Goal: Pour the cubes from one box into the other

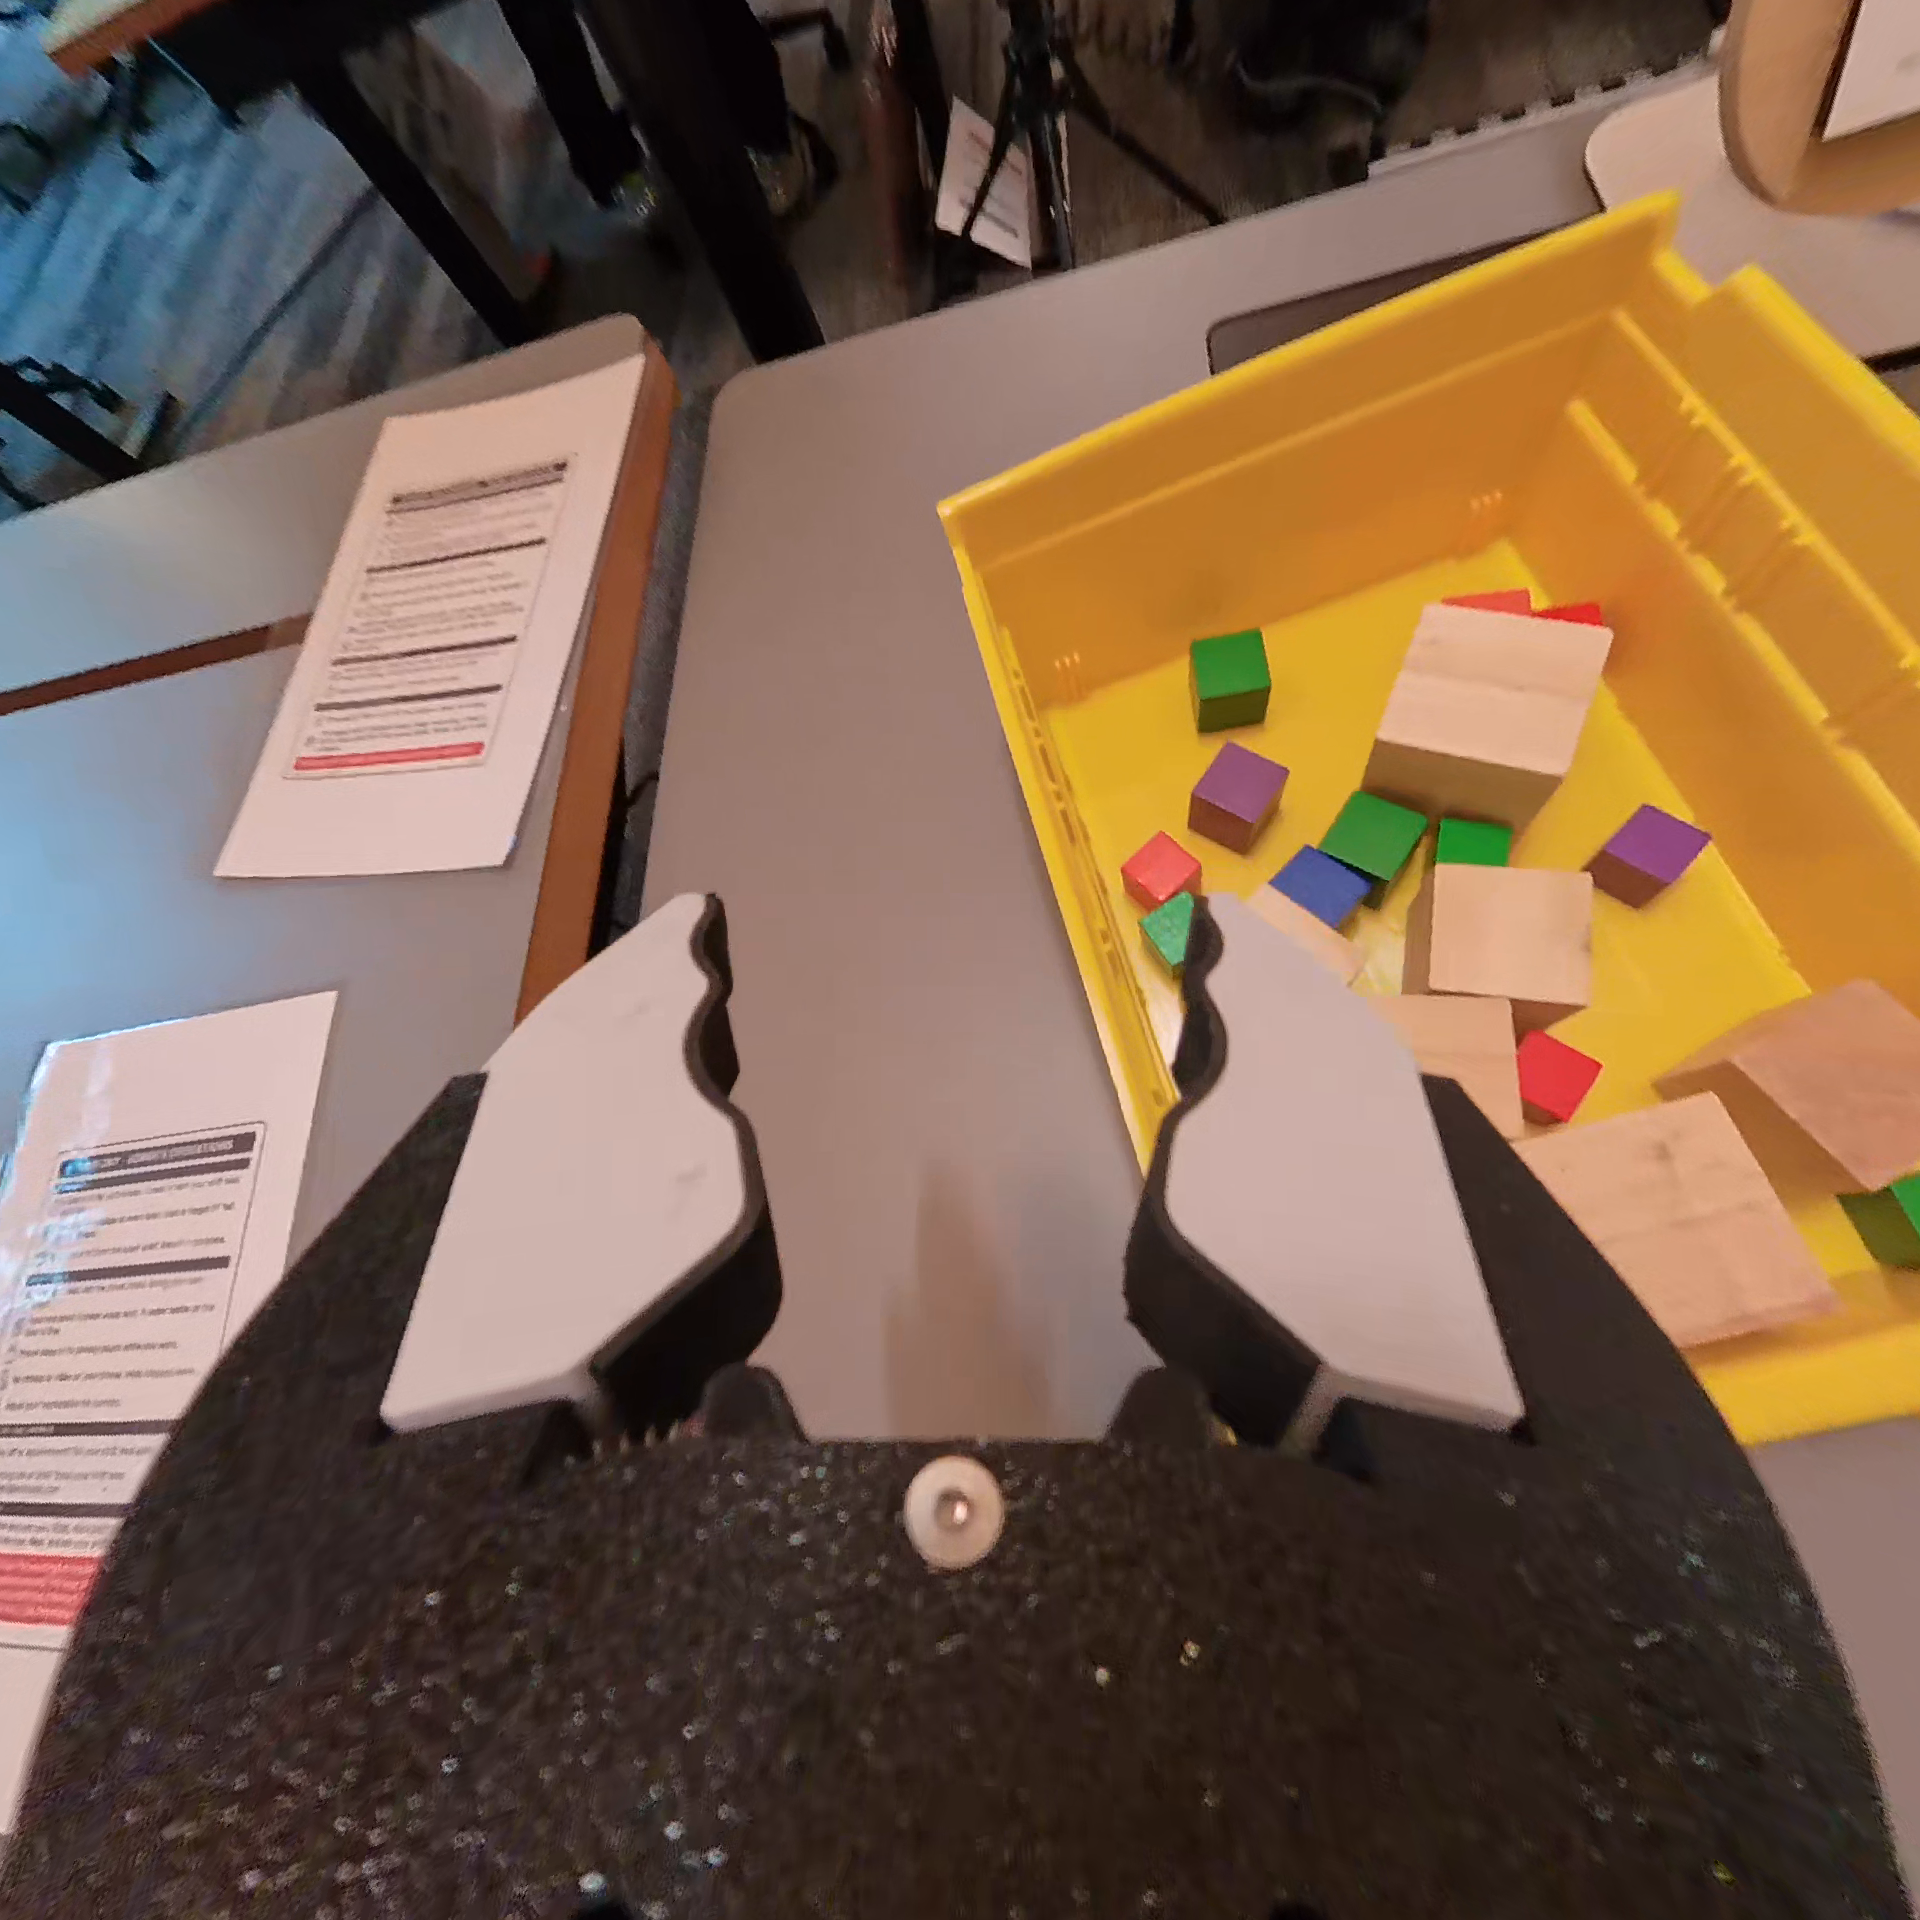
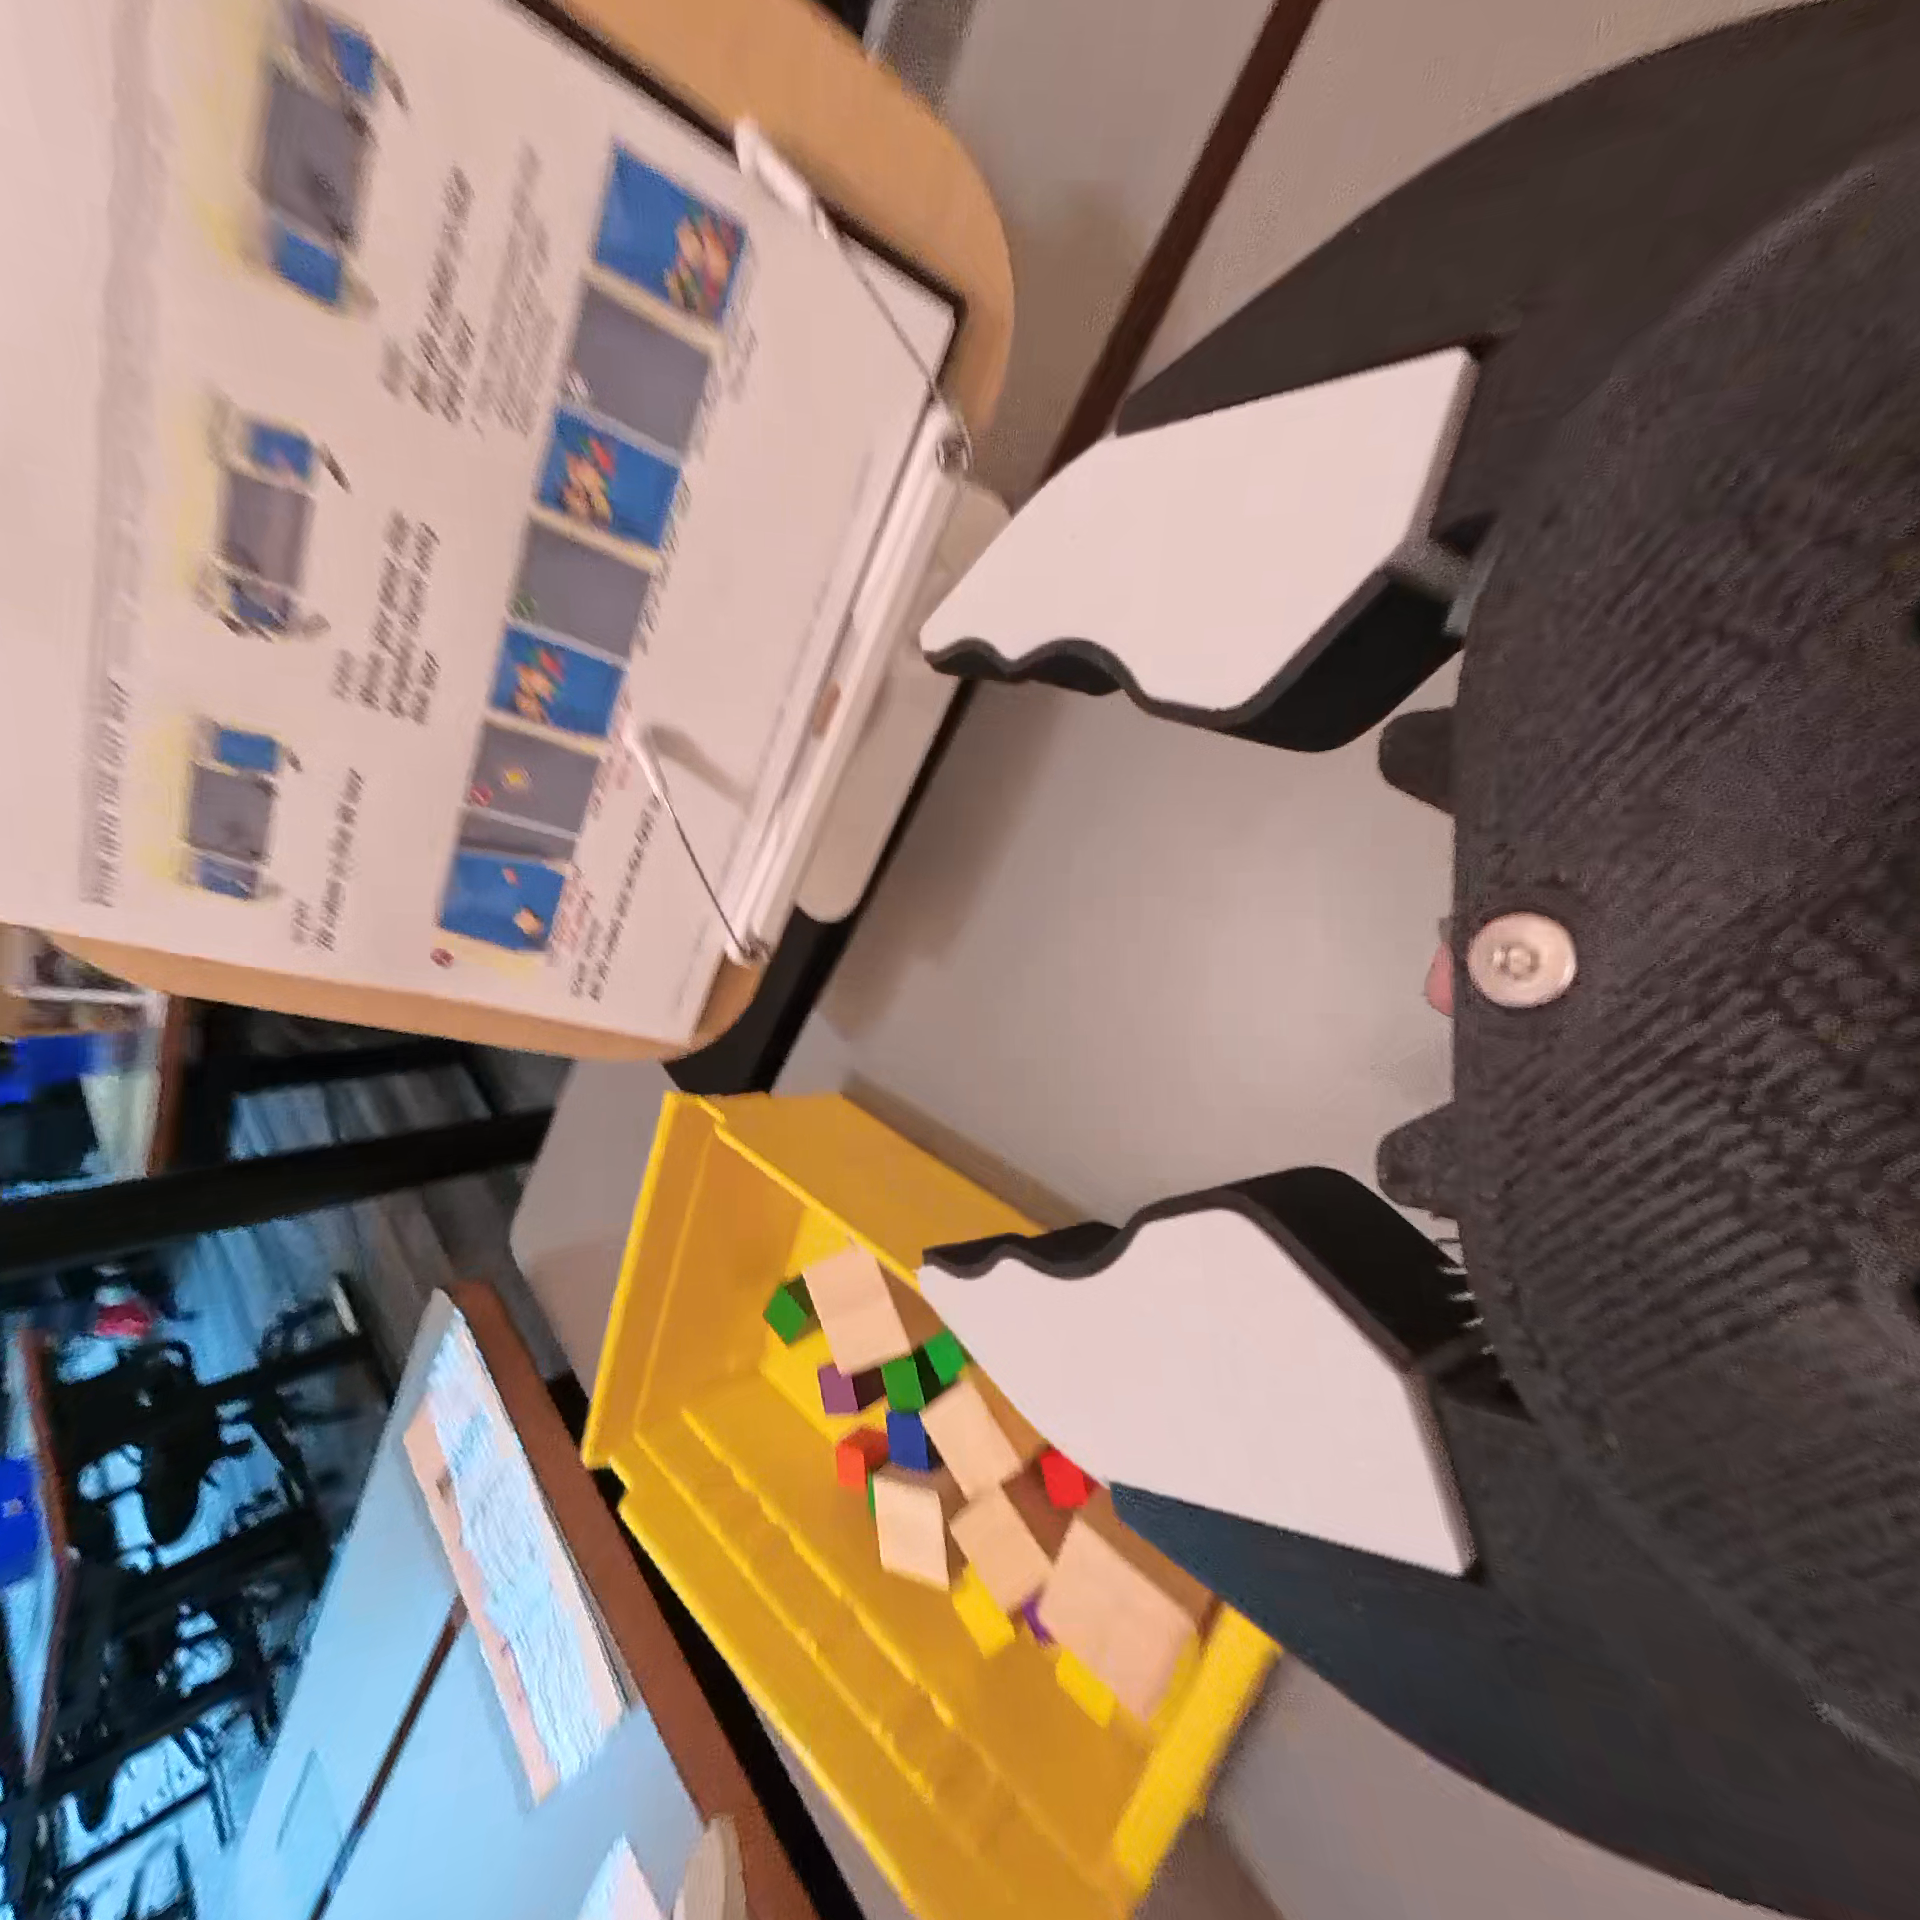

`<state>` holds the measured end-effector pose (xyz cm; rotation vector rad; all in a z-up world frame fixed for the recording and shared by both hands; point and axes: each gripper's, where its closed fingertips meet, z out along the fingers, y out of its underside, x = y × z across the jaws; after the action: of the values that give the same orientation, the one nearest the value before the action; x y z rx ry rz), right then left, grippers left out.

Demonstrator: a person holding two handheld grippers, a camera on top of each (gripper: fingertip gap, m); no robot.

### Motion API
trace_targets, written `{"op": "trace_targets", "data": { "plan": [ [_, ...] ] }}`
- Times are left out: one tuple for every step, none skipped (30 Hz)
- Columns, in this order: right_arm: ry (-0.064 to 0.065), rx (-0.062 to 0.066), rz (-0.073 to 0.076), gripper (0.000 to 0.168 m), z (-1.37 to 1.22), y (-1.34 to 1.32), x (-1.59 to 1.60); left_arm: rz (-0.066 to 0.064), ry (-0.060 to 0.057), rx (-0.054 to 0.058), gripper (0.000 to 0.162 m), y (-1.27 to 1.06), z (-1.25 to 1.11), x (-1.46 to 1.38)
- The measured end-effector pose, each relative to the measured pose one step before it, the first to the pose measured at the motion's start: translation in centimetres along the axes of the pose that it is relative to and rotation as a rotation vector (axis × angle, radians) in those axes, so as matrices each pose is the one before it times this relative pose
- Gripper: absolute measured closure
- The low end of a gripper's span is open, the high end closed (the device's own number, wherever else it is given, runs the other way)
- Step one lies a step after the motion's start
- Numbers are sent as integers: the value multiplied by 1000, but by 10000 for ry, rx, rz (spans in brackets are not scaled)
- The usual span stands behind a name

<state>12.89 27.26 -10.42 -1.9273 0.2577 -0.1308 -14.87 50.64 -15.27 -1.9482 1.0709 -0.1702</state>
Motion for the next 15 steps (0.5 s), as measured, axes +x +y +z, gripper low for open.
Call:
{"op": "trace_targets", "data": {
  "plan": [
    [-384,-387,195,68,693,222,-919,4,164,-260,82,201,228,164],
    [-310,-433,141,70,704,274,-900,-16,276,-294,82,187,267,311],
    [-163,-452,143,70,773,261,-735,-45,313,-291,82,111,289,331],
    [-101,-387,134,70,866,180,-665,-96,294,-236,82,-32,301,248],
    [-172,-468,115,71,929,284,-750,-139,271,-241,82,-74,347,181],
    [-248,-502,73,71,1015,306,-829,-199,316,-312,82,-13,389,237],
    [-191,-382,85,72,1115,170,-694,-239,337,-347,83,10,399,290],
    [-233,-298,191,73,1116,87,-733,-220,281,-353,83,12,423,245],
    [-276,-282,169,77,1140,89,-762,-141,239,-298,83,-5,451,231],
    [-143,-302,112,79,1195,127,-490,-44,84,-263,86,30,491,27],
    [-34,-352,91,78,1249,217,-238,-5,-79,-288,90,133,560,-217],
    [-49,-430,85,79,1256,357,-153,-73,-56,-263,92,138,585,-174],
    [-102,-426,154,81,1213,400,-162,-145,106,-235,95,140,565,55],
    [-112,-340,246,84,1111,300,-100,-156,161,-213,96,161,512,136],
    [-175,-272,253,89,952,218,-124,-121,70,-173,97,147,476,17]
  ]
}}
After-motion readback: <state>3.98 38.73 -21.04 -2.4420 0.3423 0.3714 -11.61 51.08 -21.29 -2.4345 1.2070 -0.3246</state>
